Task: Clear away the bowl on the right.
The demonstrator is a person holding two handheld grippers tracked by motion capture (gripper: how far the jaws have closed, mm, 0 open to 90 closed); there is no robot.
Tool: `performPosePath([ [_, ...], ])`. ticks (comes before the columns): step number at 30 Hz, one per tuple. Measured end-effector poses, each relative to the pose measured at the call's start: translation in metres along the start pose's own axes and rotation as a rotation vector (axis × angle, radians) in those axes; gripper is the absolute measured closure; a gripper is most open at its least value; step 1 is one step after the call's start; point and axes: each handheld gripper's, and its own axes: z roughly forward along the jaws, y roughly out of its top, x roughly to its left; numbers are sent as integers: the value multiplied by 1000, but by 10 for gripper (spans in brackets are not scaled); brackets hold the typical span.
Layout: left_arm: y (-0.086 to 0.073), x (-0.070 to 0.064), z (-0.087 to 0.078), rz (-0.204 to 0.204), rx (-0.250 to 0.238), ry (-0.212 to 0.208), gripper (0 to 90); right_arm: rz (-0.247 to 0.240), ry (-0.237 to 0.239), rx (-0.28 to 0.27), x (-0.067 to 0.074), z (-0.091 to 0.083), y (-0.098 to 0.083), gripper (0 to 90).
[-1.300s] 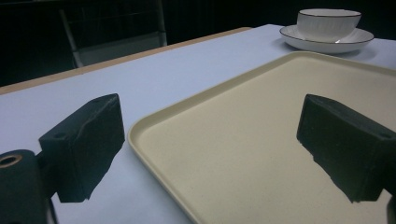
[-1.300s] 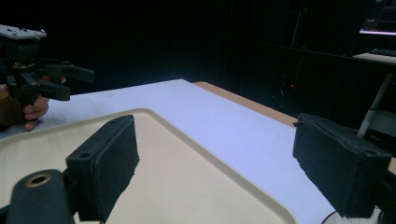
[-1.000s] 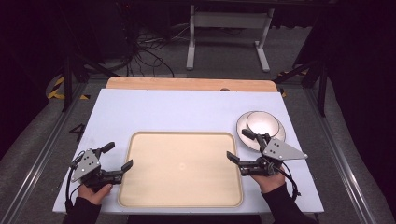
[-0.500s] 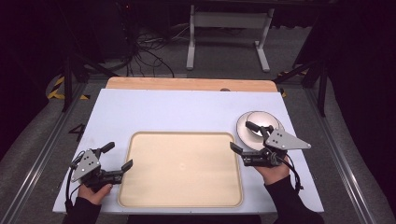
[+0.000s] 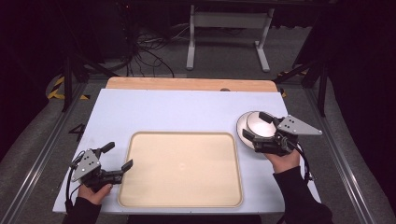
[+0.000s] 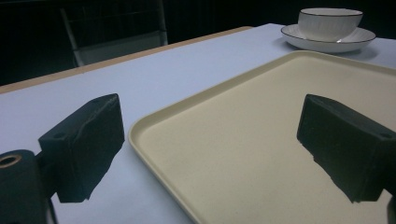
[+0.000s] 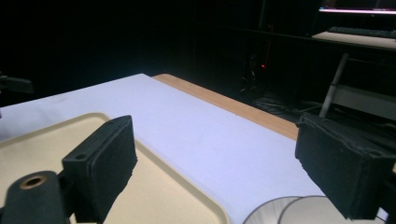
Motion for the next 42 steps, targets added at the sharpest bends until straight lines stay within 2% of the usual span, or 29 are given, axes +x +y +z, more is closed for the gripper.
performPosePath([
  [3, 0, 0, 0, 0, 0, 0, 81, 15, -29, 3, -9, -3, 0, 117],
  [9, 0, 0, 0, -1, 1, 0, 81, 7, -61, 12, -19, -6, 1, 109],
  [12, 0, 0, 0, -1, 4, 0, 81, 19, -90, 15, -27, -11, 2, 110],
  [22, 0, 0, 0, -4, 1, 2, 81, 45, -165, 11, -44, -24, 3, 157],
  [28, 0, 0, 0, -5, 1, 3, 81, 54, -202, 42, -54, -28, 3, 155],
  [36, 0, 0, 0, -4, 5, 3, 80, 85, -252, 111, -62, -28, 7, 210],
  [42, 0, 0, 0, -4, 2, 4, 80, 112, -259, 154, -68, -22, 12, 226],
])
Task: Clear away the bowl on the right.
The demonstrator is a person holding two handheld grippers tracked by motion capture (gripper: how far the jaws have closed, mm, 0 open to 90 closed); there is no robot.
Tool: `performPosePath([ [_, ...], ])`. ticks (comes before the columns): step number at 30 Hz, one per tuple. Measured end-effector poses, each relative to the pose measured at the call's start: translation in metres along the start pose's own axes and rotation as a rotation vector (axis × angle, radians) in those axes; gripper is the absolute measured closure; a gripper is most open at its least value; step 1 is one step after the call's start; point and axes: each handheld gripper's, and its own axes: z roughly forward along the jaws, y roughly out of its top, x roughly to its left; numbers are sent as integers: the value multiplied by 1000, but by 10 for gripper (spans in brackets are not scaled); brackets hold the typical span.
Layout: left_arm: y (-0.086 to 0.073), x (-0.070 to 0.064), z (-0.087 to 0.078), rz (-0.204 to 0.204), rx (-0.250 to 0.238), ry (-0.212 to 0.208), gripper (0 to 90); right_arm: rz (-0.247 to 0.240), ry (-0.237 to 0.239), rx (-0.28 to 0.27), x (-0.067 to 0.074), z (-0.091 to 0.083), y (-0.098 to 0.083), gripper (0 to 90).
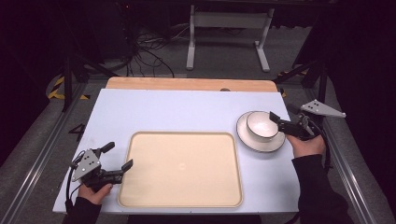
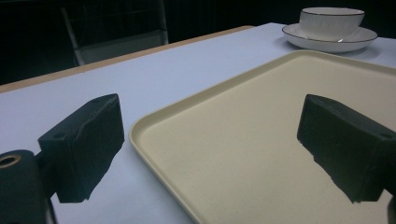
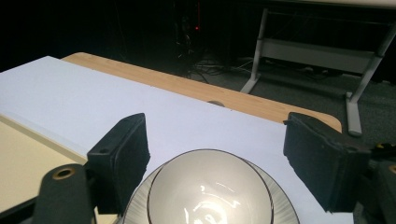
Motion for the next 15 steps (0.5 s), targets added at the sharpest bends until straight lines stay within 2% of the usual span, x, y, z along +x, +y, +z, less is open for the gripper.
performPosePath([
  [4, 0, 0, 0, 0, -1, 0, 80, 14, -21, 12, -2, 1, 3, 244],
  [11, 0, 0, 0, 0, 1, 0, 80, 37, -54, 73, -9, 8, 8, 275],
  [15, 0, 0, 0, 1, 3, 1, 80, 49, -53, 106, -13, 13, 10, 309],
])
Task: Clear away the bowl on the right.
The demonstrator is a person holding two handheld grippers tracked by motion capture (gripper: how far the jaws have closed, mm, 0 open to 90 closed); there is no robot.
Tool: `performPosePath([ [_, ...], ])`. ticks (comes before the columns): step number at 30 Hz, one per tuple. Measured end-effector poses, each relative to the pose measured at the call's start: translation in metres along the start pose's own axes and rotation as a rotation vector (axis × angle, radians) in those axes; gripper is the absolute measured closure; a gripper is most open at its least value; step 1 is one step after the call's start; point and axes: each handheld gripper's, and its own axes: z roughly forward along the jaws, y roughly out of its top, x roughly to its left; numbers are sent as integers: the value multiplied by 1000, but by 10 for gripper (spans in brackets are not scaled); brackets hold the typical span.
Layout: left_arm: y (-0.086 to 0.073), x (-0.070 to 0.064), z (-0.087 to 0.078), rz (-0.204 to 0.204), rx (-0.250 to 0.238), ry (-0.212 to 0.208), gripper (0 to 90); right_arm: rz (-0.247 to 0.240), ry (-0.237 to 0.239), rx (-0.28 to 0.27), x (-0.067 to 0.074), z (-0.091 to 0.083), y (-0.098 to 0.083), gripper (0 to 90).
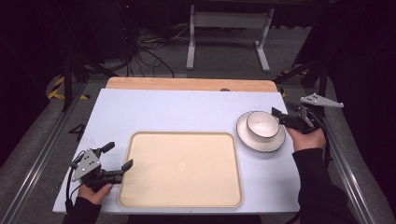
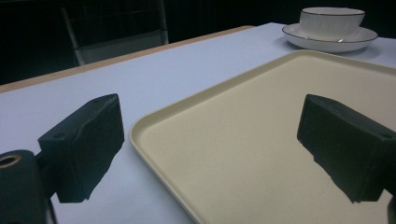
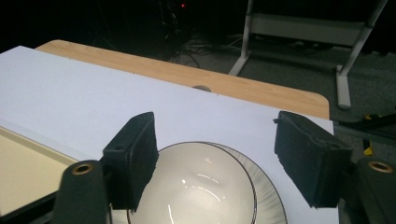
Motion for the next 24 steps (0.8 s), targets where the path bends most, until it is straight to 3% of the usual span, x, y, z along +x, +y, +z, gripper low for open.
performPosePath([
  [10, 0, 0, 0, -1, -3, 0, 80, 12, -26, 143, -9, 20, 5, 374],
  [19, 0, 0, 0, 0, 0, -2, 80, 46, -38, 342, -16, 40, 9, 470],
  [24, 0, 0, 0, -1, -4, -1, 80, 70, -51, 417, -21, 50, 9, 502],
])
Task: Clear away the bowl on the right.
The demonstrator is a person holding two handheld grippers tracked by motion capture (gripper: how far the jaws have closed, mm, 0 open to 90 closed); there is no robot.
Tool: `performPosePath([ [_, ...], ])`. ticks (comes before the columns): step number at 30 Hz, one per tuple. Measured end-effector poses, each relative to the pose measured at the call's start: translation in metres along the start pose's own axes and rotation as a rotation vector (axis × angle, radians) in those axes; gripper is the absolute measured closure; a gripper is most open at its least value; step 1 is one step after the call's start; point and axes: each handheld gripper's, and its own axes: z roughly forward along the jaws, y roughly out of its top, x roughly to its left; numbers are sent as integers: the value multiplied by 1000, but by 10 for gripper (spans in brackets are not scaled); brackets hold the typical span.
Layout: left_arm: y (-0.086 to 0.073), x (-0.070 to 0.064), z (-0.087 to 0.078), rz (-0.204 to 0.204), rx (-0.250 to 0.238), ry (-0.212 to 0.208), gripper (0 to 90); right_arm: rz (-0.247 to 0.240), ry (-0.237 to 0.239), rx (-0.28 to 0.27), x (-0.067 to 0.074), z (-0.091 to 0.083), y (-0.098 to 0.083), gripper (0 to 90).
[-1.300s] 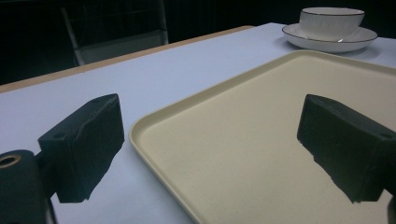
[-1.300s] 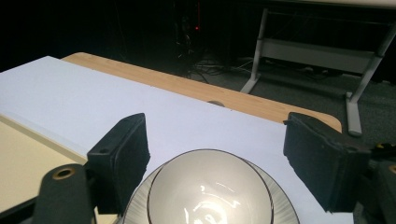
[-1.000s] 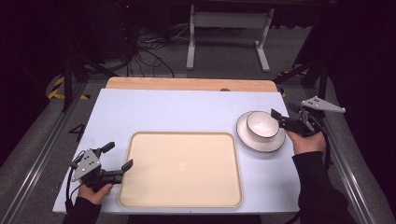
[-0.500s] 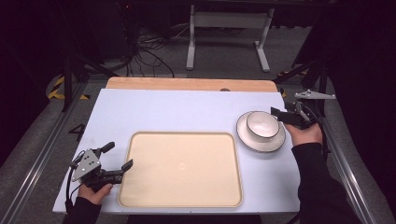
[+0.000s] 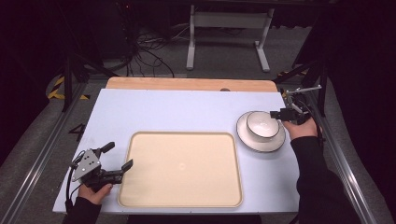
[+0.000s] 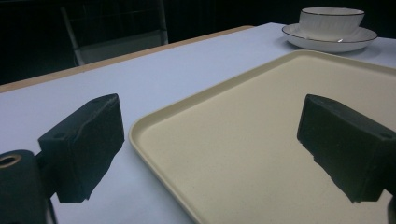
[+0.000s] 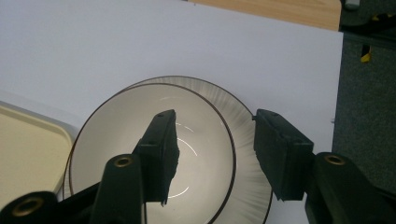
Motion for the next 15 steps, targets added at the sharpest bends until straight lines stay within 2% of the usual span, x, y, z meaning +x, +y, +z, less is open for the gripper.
performPosePath([
  [3, 0, 0, 0, 0, 1, 0, 80, 7, 3, 54, -4, 5, 2, 517],
  [6, 0, 0, 0, 0, 0, -1, 80, 13, 1, 78, -5, 8, 2, 530],
  [7, 0, 0, 0, 0, 0, 0, 80, 19, 11, 111, -8, 12, 3, 548],
  [15, 0, 0, 0, 1, 5, 0, 80, 33, 34, 189, -12, 24, 4, 610],
])
